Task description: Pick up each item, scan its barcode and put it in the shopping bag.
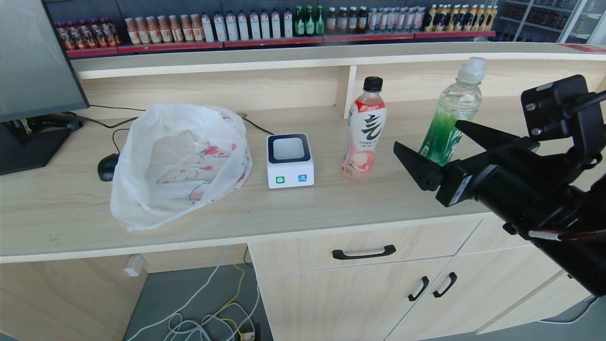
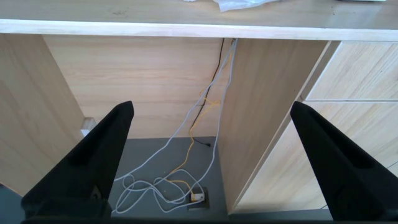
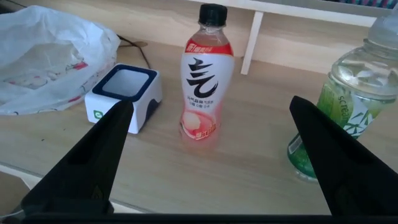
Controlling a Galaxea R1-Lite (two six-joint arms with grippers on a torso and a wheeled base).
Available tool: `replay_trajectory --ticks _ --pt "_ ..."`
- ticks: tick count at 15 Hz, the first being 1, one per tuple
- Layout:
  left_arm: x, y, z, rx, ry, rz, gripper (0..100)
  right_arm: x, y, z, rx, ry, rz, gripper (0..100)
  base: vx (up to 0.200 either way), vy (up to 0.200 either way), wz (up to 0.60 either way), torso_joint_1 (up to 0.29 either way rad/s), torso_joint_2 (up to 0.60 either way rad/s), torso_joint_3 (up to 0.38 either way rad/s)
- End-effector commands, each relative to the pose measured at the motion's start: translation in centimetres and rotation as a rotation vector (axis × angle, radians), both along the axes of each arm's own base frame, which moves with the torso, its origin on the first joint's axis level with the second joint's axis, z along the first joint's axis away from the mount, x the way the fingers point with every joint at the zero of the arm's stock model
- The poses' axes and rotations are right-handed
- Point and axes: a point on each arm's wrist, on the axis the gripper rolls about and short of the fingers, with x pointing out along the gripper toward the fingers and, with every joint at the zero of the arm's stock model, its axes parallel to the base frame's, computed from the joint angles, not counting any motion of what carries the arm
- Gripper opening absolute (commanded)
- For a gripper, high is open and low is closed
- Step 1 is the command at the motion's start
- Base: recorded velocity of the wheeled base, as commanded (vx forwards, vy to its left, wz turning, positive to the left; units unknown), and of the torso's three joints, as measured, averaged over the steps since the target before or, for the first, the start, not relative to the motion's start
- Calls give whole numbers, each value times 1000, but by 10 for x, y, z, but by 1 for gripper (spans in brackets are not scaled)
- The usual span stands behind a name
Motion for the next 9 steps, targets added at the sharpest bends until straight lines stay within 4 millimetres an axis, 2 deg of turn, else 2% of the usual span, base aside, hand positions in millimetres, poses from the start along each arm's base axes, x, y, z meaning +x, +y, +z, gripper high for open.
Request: replay_trajectory --ticks 1,6,9 --pt "0 0 0 0 -1 0 100 10 8 -9 -23 27 -2 100 0 0 0 0 0 0" --pt "0 0 0 0 -2 0 100 17 13 -21 -47 68 -7 100 0 0 0 0 0 0" --pt "0 0 0 0 -1 0 100 30 23 -34 -53 80 -36 100 0 0 0 0 0 0"
